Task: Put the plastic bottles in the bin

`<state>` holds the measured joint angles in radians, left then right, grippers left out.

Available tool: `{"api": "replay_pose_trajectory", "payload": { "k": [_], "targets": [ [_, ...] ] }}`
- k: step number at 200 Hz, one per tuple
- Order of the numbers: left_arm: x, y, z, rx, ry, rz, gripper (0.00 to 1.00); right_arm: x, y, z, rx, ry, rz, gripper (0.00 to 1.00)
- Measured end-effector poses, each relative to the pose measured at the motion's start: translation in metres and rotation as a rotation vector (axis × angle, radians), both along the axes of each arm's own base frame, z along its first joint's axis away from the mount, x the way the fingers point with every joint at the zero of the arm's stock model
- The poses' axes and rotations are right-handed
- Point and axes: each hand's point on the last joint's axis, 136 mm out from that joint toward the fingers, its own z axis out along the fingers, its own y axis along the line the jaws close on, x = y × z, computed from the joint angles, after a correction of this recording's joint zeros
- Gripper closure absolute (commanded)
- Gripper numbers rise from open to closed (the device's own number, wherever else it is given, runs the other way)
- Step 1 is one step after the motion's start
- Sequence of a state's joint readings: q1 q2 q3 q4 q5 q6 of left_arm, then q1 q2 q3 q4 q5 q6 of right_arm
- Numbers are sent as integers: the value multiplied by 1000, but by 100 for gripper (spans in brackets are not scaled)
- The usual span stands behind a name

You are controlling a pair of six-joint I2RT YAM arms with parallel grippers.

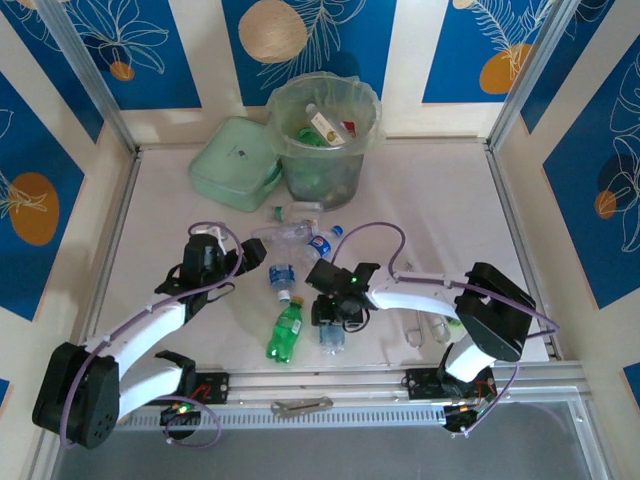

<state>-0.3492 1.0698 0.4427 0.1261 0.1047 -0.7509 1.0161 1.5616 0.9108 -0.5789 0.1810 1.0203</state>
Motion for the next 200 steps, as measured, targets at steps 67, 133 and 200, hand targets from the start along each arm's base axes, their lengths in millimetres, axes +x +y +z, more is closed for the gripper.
{"api": "replay_pose_trajectory", "payload": {
  "k": [67,133,200],
  "targets": [
    [2,-1,3,-5,-14,1,0,115,-52,120,187,-356,-135,46],
    [8,-3,-5,-5,-4,2,0,216,-96,272,261,-855,-142,47],
    [11,-6,-6,-13,-10,-8,0,303,-73,360,315,-1137,-89,47]
  ]
}}
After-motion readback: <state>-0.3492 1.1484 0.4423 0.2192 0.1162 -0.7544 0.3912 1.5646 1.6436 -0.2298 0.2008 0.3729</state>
